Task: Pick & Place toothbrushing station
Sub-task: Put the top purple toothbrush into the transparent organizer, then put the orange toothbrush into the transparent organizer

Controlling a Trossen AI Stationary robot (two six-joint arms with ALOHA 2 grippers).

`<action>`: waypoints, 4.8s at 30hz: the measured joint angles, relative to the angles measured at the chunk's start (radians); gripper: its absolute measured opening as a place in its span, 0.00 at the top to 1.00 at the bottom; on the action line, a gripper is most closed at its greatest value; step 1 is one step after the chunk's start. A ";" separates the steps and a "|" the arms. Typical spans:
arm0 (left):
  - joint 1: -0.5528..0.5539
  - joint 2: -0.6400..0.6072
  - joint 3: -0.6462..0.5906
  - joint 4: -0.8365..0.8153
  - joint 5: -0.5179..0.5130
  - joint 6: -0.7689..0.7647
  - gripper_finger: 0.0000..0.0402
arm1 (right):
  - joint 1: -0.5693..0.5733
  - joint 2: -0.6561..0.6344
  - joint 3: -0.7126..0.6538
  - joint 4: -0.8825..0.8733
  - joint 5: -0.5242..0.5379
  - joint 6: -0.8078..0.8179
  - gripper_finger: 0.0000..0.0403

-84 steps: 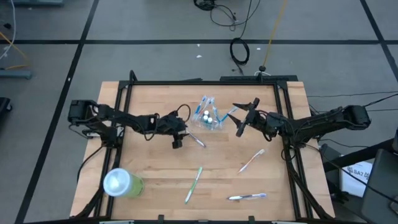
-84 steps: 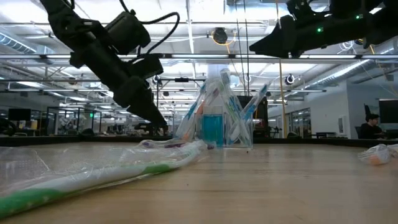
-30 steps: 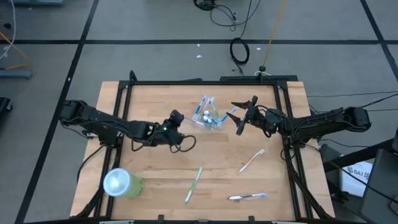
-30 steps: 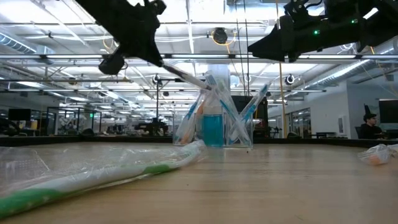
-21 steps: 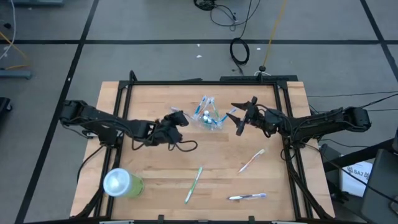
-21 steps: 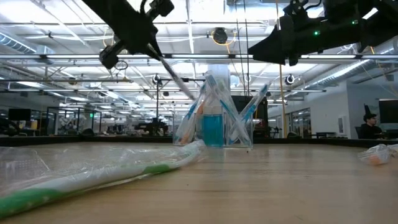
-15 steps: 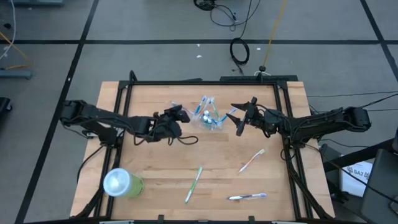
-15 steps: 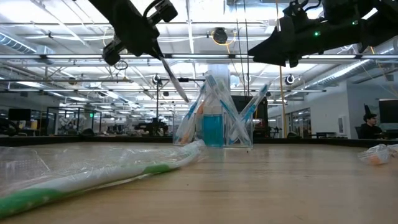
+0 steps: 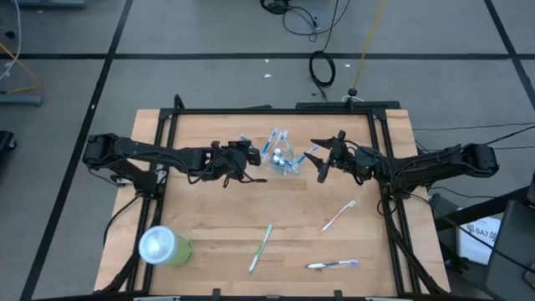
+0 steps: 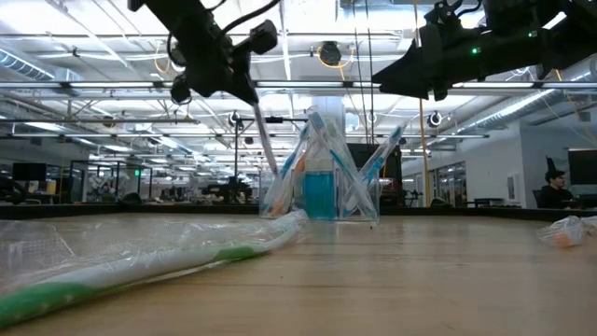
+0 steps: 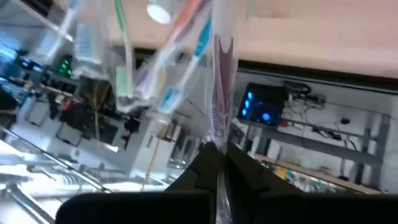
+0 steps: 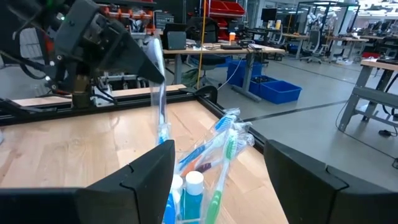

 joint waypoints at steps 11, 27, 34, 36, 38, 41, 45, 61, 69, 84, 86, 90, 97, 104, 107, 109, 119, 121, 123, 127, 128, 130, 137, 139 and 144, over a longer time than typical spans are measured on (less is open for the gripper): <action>0.056 0.082 -0.001 0.050 0.184 0.020 0.84 | 0.000 0.000 0.000 -0.008 0.000 -0.003 0.40; 0.074 0.145 0.000 0.211 0.287 -0.017 0.78 | 0.000 0.000 0.000 -0.015 0.000 -0.023 0.40; 0.060 0.145 -0.001 0.203 0.279 -0.121 0.78 | 0.000 0.000 0.000 -0.020 0.000 -0.022 0.40; 0.050 0.145 -0.001 0.206 0.278 -0.129 0.78 | 0.000 0.000 0.000 -0.022 0.000 -0.022 0.40; 0.035 0.145 -0.001 0.211 0.279 -0.135 0.78 | 0.000 0.000 0.000 -0.022 0.000 -0.022 0.40; 0.010 0.145 -0.001 0.212 0.278 -0.193 0.78 | 0.000 0.000 0.000 -0.025 0.000 -0.022 0.40; -0.019 0.145 -0.001 0.212 0.266 -0.257 0.78 | 0.000 0.000 0.000 -0.038 0.000 -0.022 0.40; -0.098 -0.026 -0.001 0.178 0.262 -0.555 0.78 | 0.000 0.000 0.000 -0.045 -0.002 0.026 0.40; -0.095 -0.157 -0.001 0.094 0.491 -1.195 0.78 | 0.000 0.000 0.000 -0.044 -0.183 0.058 0.40; -0.090 -0.390 -0.125 -0.020 0.470 -1.794 0.78 | 0.156 0.000 -0.001 -0.044 -0.328 0.062 0.40; -0.089 -0.422 -0.197 0.048 0.471 -1.813 0.78 | 0.192 0.000 -0.001 -0.035 -0.337 0.109 0.40; -0.089 -0.445 -0.312 0.232 0.463 -1.818 0.78 | 0.255 0.000 -0.001 -0.063 -0.308 0.220 0.40; -0.089 -0.452 -0.357 0.369 0.461 -1.797 0.78 | 0.401 0.000 0.048 -0.305 -0.338 0.271 0.40; -0.089 -0.452 -0.357 0.377 0.461 -1.798 0.78 | 0.459 0.000 0.271 -0.918 -0.332 0.263 0.40; -0.089 -0.452 -0.357 0.378 0.461 -1.798 0.78 | 0.459 -0.001 0.304 -1.133 -0.332 0.264 0.40; -0.089 -0.452 -0.357 0.377 0.461 -1.798 0.78 | 0.459 0.000 0.288 -1.229 -0.332 0.282 0.40; -0.089 -0.452 -0.357 0.368 0.461 -1.799 0.78 | 0.459 0.002 0.085 -1.207 -0.337 0.325 0.40; -0.089 -0.452 -0.357 0.367 0.461 -1.799 0.78 | 0.459 0.002 0.053 -1.169 -0.337 0.318 0.41; -0.089 -0.452 -0.357 0.367 0.461 -1.800 0.78 | 0.459 0.002 0.025 -1.128 -0.337 0.312 0.42; -0.089 -0.452 -0.357 0.367 0.461 -1.800 0.78 | 0.459 0.001 -0.029 -1.074 -0.336 0.260 0.48; -0.089 -0.452 -0.357 0.367 0.461 -1.799 0.78 | 0.459 0.002 -0.041 -1.064 -0.335 0.251 0.50; -0.089 -0.452 -0.357 0.367 0.461 -1.795 0.78 | 0.459 -0.001 -0.063 -1.053 -0.335 0.239 0.54; -0.089 -0.452 -0.357 0.367 0.460 -1.791 0.78 | 0.459 0.002 -0.081 -1.056 -0.333 0.212 0.71; -0.089 -0.452 -0.357 0.367 0.460 -1.788 0.78 | 0.459 0.002 -0.082 -1.055 -0.333 0.202 0.76; -0.089 -0.452 -0.357 0.368 0.460 -1.744 0.78 | 0.459 0.002 -0.082 -0.996 -0.335 0.186 0.90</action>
